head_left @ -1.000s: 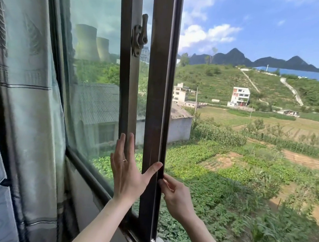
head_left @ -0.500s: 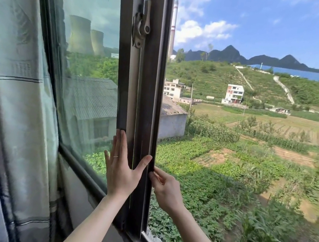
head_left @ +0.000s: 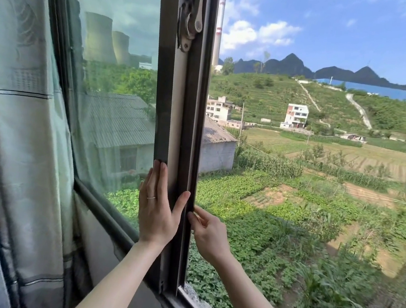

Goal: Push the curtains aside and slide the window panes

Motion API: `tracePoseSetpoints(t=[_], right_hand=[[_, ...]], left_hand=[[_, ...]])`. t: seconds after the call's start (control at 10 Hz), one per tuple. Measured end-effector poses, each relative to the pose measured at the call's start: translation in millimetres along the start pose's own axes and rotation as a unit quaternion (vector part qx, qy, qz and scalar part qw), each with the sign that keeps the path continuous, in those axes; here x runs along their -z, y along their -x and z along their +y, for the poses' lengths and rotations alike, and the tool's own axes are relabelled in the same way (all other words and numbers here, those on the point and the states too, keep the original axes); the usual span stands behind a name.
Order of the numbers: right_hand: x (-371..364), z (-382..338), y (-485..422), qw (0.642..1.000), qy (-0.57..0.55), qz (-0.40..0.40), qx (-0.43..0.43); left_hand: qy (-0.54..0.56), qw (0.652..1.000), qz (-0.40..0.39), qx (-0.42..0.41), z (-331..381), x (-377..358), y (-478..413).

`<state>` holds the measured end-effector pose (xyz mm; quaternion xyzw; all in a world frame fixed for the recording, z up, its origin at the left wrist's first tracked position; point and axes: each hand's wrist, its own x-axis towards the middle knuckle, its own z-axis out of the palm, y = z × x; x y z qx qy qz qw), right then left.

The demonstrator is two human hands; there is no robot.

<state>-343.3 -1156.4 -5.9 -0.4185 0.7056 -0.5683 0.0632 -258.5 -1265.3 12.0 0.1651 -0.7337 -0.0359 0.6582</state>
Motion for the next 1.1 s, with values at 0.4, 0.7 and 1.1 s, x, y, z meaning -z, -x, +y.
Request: tracePoseSetpoints(t=[0.4,0.7,1.1], right_hand=[[-10,-4,-6,1.0,0.003,0.002,0.02],[-9,-10,-3,1.0,0.003,-0.008,0.003],[101,-39,62,0.951,0.184,-0.221,-0.111]], left_hand=[[-0.02,0.998,0.024,-0.05,-12,-7,-5],[-0.023,0.999,0.015,-0.041,-7,-4,-6],[-0.083,0.975,-0.183,-0.092,38,36,41]])
